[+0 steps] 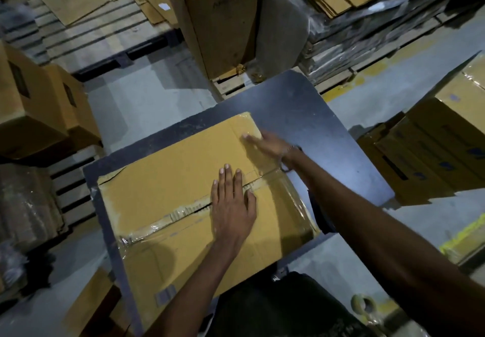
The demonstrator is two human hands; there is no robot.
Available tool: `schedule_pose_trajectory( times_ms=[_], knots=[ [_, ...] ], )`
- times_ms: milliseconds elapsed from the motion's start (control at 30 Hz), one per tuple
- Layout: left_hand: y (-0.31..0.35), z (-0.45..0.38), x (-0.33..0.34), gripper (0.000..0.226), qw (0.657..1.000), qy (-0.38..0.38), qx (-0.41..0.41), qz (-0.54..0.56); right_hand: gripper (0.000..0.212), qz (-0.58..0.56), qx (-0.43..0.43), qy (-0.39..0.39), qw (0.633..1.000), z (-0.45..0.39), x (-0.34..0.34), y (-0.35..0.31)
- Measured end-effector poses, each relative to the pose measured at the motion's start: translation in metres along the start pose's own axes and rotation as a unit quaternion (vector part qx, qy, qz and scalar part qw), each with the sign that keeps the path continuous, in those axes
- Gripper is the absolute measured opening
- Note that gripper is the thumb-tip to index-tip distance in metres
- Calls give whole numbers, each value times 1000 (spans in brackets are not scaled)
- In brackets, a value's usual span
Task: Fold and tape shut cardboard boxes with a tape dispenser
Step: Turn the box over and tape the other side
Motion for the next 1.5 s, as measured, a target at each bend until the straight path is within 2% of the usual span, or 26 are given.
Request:
schedule_pose_trajectory(
  times_ms=[67, 133, 200, 267, 400, 500, 567, 700, 767, 833, 900, 933, 967, 1067, 1167, 1300, 1400, 1500],
  knots=[
    [2, -6, -1, 63, 1000, 7, 2, 4, 72, 75, -6, 40, 996, 38, 10, 34],
    [8, -16, -2, 62, 1000, 18, 2, 14, 60, 132, 15, 127, 983, 73, 27, 70],
    [14, -26, -5, 61, 999, 30, 5, 23, 63, 177, 52, 209, 960, 93, 44, 88],
    [19, -35, -7, 61, 999, 37, 9, 25, 69, 236, 64, 258, 935, 85, 47, 94],
    [22, -57, -14, 60, 998, 48, -6, 50, 69, 316, 50, 268, 909, 51, 21, 75],
    [29, -82, -21, 57, 996, 52, -12, 75, 71, 342, 23, 254, 904, 26, -8, 63],
    [38, -94, -25, 53, 996, 32, 13, 82, 71, 350, 10, 225, 909, 16, -27, 56],
    [70, -76, -19, 60, 994, -3, 63, 89, 62, 299, -3, 178, 938, 19, -43, 59],
    [83, -47, -10, 64, 994, -9, 76, 78, 48, 231, -55, 245, 940, 46, -38, 71],
    [87, -14, 2, 62, 994, -14, 86, 66, 34, 134, -95, 363, 917, 87, -25, 100],
    [84, 15, 14, 63, 995, -19, 93, 43, 25, 70, -67, 443, 891, 127, -6, 149],
    [81, 28, 19, 64, 995, -18, 93, 30, 25, 64, -30, 458, 886, 142, 2, 176],
    [79, 39, 24, 64, 996, -13, 91, 17, 29, 68, 15, 453, 889, 152, 10, 202],
    [75, 64, 37, 75, 997, -13, 59, -44, 43, 126, 156, 364, 910, 157, 24, 260],
    [76, 72, 42, 103, 996, -32, 24, -81, 40, 242, 176, 289, 909, 148, 26, 273],
    [84, 76, 38, 105, 994, -50, 16, -99, 34, 336, 197, 225, 893, 138, 18, 272],
    [83, 79, 35, 97, 995, -49, 10, -87, 31, 277, 193, 220, 915, 146, 10, 261],
    [84, 78, 28, 78, 998, -42, 12, -49, 31, 118, 157, 242, 950, 171, -1, 230]
  ],
)
Point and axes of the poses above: each hand's wrist, its own z-axis away from the middle knuckle, its own x-axis out of the palm, y = z × x, the point moved 2 cm from there along -z, towards the middle knuckle, and after that the axes turned 15 degrees about -y, right-handed, at the moved point
